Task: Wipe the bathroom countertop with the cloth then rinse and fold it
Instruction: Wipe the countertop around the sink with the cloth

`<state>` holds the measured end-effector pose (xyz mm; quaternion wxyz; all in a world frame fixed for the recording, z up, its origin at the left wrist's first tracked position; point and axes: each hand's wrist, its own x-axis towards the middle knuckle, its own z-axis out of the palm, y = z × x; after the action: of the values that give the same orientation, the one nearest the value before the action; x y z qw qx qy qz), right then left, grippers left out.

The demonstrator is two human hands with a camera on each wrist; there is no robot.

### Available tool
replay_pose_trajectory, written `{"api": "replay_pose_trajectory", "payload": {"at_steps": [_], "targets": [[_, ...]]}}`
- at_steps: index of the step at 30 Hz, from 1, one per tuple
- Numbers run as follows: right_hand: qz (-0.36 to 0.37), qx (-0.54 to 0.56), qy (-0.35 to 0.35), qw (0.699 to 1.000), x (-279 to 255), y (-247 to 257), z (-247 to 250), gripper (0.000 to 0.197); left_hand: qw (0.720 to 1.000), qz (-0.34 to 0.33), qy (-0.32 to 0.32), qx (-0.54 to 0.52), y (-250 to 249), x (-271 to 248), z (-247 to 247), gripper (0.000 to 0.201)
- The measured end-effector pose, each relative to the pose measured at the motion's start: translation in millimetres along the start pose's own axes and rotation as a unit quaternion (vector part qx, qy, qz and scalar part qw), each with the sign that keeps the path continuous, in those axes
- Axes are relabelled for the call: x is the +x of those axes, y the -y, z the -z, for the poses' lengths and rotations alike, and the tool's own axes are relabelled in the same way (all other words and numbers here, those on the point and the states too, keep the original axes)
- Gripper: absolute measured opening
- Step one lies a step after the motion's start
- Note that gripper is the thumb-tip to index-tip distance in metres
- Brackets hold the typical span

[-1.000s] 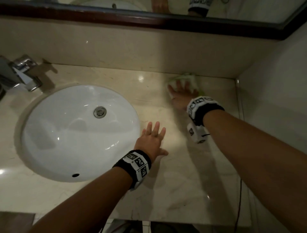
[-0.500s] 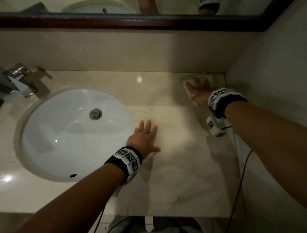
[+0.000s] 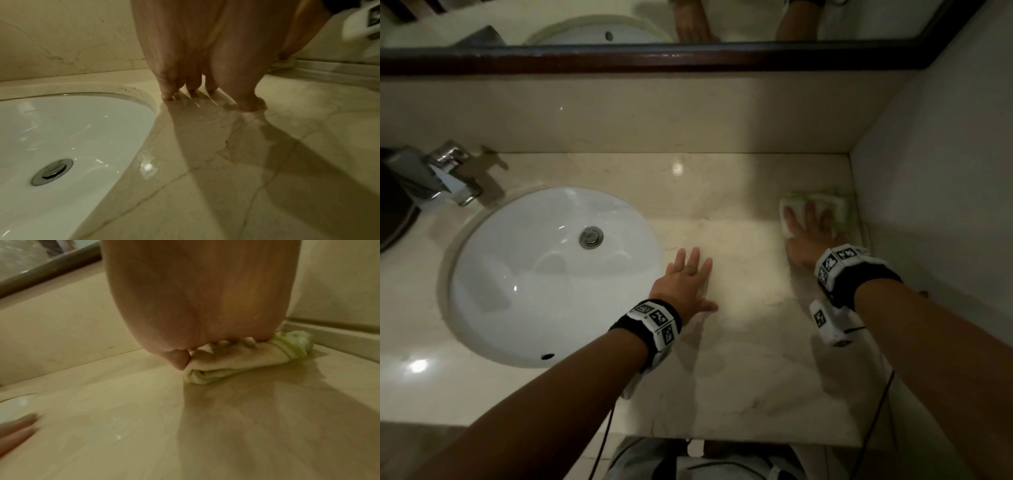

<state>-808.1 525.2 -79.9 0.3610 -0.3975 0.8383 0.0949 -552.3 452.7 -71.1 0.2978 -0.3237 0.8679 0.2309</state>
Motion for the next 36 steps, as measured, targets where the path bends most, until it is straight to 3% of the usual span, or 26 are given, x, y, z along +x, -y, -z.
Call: {"api": "replay_pose_trajectory", "payload": {"at_steps": [11,22,27,32,36], "targets": [[0.075,-0.047,-0.057,0.994,-78,23,-85,0.067,1.0,-0.013,-0.006,0.022,-3,-2,2,0.092],[0.079,-0.026,-0.06,0.995,-56,34,-67,0.063,0.999,-0.008,-0.036,0.026,0,-1,-3,0.093],[0.093,-0.053,-0.075,0.991,-41,39,-57,0.062,0.998,-0.029,-0.039,0.031,6,-10,-9,0.081],[0.075,-0.041,-0.076,0.993,-49,49,-64,0.059,0.992,-0.081,-0.1,0.0,29,-23,-13,0.06],[0.103,-0.061,-0.087,0.989,-62,61,-82,0.06,0.984,-0.109,-0.141,-0.008,51,-26,-19,0.049]]}}
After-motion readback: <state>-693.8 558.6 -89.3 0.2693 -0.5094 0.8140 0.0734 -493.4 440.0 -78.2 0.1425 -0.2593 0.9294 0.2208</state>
